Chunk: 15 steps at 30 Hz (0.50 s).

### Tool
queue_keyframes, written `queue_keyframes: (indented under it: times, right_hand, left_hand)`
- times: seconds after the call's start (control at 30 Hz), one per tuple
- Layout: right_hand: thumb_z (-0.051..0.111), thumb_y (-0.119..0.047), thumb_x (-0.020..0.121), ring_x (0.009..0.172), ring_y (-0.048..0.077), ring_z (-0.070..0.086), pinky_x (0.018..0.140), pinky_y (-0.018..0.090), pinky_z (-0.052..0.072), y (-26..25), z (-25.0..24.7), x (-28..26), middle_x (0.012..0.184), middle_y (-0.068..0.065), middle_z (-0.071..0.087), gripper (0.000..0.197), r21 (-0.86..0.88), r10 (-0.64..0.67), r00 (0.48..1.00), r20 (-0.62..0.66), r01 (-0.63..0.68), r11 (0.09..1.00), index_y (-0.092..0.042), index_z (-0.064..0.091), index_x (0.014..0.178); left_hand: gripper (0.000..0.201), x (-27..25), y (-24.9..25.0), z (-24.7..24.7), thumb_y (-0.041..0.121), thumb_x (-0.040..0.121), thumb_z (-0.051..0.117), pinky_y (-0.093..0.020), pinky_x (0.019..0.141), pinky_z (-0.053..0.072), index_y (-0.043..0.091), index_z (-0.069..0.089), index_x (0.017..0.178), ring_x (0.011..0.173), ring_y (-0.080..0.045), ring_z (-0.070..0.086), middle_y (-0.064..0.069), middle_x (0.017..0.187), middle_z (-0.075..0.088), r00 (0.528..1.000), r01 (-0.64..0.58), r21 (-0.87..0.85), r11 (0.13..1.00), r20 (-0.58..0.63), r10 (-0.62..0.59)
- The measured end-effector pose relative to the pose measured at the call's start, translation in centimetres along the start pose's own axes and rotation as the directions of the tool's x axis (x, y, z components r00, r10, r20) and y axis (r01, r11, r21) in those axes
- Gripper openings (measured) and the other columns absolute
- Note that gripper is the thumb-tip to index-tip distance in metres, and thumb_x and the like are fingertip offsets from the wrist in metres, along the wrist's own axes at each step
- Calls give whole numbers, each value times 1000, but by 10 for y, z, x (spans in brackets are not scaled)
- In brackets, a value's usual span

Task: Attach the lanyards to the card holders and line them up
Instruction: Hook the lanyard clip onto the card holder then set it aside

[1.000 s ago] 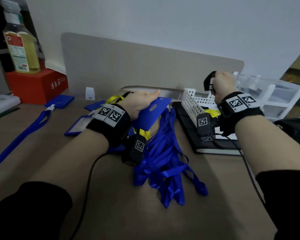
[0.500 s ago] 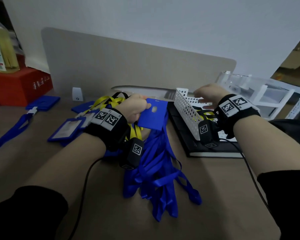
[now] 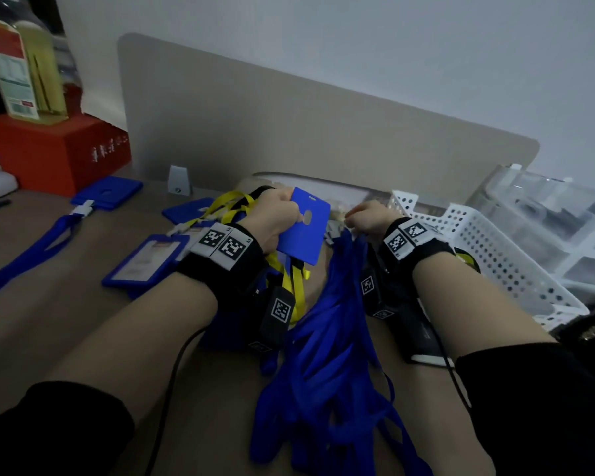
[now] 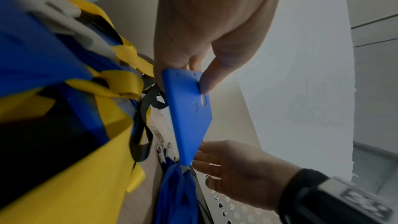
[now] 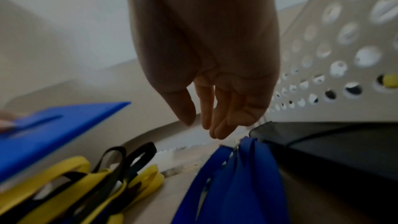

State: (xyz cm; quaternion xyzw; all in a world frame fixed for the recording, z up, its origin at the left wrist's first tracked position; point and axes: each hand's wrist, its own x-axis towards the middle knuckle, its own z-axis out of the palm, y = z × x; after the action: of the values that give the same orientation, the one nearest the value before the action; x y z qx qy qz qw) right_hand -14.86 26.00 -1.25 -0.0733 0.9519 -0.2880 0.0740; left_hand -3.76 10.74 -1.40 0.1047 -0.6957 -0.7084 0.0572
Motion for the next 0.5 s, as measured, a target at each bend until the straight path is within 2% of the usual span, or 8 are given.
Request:
queue_keyframes:
  times: [0.03, 0.07, 0.13, 0.17, 0.23, 0.3, 0.43, 0.5]
  right_hand:
    - [53, -16, 88, 62, 27, 57, 46, 20, 45, 0, 5, 7, 75, 14, 60, 18, -51, 21, 1000, 6, -21, 998, -2, 64, 84]
    - [54, -20, 86, 63, 27, 58, 48, 19, 48, 2, 8, 17, 75, 14, 61, 17, -124, 34, 999, 8, -33, 992, -5, 62, 83]
    - [56, -28, 78, 80, 27, 65, 70, 29, 57, 8, 14, 37, 89, 15, 67, 24, -265, 52, 999, -5, -51, 963, -8, 64, 89]
    - [56, -30, 77, 85, 28, 66, 72, 31, 56, 9, 15, 43, 93, 14, 68, 27, -302, 58, 998, -16, -60, 951, -8, 65, 91]
    - [59, -33, 82, 80, 27, 63, 60, 26, 49, 12, 18, 50, 93, 13, 67, 27, -352, 56, 997, -45, -69, 934, -8, 64, 92]
    - [60, -35, 87, 75, 25, 58, 55, 23, 43, 14, 20, 50, 95, 12, 66, 31, -374, 49, 996, -72, -72, 925, -6, 65, 97]
    - [59, -22, 89, 89, 29, 62, 78, 31, 52, 19, 18, 56, 101, 14, 67, 23, -285, 12, 990, -139, -52, 957, -6, 68, 103]
    - [61, -21, 88, 97, 30, 63, 84, 32, 51, 22, 15, 55, 104, 13, 68, 22, -249, -1, 987, -163, -40, 968, -6, 70, 103]
  left_hand:
    - [25, 4, -2, 0, -14, 88, 44, -38, 70, 54, 7, 57, 83, 85, -31, 61, -13, 90, 60, 1000, 1, -4, 1000, -2, -1]
    - [27, 7, -3, -1, -14, 88, 44, -38, 71, 54, 8, 57, 82, 86, -31, 60, -12, 89, 60, 1000, 2, -6, 1000, 0, -2]
    - [29, 13, -4, -3, -14, 87, 44, -41, 76, 53, 10, 59, 81, 87, -31, 60, -12, 90, 61, 1000, 10, 3, 1000, 10, -10]
    - [30, 15, -5, -4, -14, 88, 44, -42, 79, 53, 11, 59, 81, 87, -30, 60, -11, 90, 62, 1000, 17, 5, 1000, 16, -17]
    - [33, 18, -5, -6, -14, 89, 44, -41, 81, 51, 14, 59, 81, 83, -26, 60, -8, 87, 62, 999, 22, 11, 1000, 25, -23]
    - [33, 19, -5, -9, -13, 89, 44, -39, 80, 51, 15, 59, 81, 78, -22, 61, -6, 86, 62, 999, 27, 13, 1000, 35, -27]
    - [33, 16, -4, -12, -14, 89, 44, -36, 72, 54, 15, 59, 82, 76, -22, 61, -8, 86, 63, 999, 34, 9, 999, 39, -34]
    - [33, 13, -3, -12, -14, 88, 44, -36, 72, 54, 14, 59, 82, 76, -23, 62, -8, 85, 63, 999, 32, 15, 999, 38, -32]
